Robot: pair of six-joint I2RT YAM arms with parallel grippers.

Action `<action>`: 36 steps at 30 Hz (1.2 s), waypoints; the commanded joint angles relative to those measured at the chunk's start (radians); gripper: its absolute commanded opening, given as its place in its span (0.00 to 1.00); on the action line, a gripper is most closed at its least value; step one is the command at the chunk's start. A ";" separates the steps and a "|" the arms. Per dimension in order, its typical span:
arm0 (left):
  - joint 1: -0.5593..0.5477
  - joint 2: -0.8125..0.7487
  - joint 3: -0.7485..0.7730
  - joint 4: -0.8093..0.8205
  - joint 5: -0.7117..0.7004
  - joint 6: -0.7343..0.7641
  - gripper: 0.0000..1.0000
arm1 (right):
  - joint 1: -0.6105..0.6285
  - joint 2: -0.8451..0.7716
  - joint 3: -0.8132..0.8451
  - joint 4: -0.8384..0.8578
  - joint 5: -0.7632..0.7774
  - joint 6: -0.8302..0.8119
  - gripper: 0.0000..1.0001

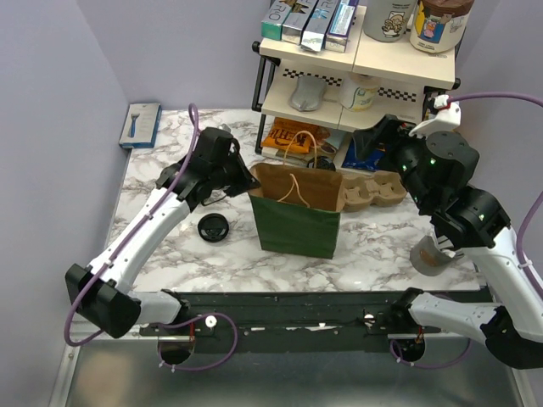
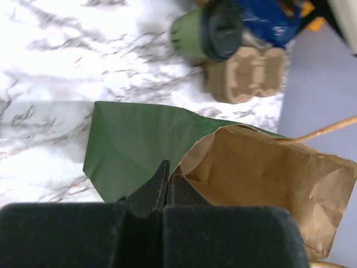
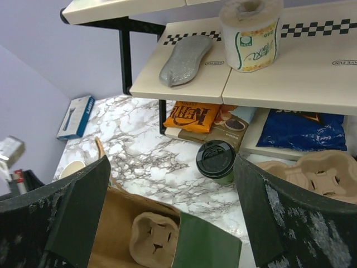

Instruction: Pack the takeout coffee

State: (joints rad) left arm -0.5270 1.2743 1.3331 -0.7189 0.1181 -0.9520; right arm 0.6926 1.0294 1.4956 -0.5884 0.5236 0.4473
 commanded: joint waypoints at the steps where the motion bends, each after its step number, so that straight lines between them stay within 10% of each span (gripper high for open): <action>1: 0.028 0.043 -0.049 -0.002 -0.003 -0.019 0.00 | -0.013 -0.005 -0.006 -0.027 0.016 0.019 1.00; 17: -0.001 0.037 0.141 0.114 0.213 0.084 0.00 | -0.019 -0.014 -0.021 -0.013 0.009 -0.012 1.00; 36: 0.009 0.132 0.087 0.024 0.051 0.205 0.00 | -0.031 0.024 -0.009 -0.037 0.000 -0.005 1.00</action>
State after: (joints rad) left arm -0.5140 1.4273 1.3575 -0.6945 0.1680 -0.8055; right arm 0.6670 1.0527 1.4708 -0.6033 0.5228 0.4438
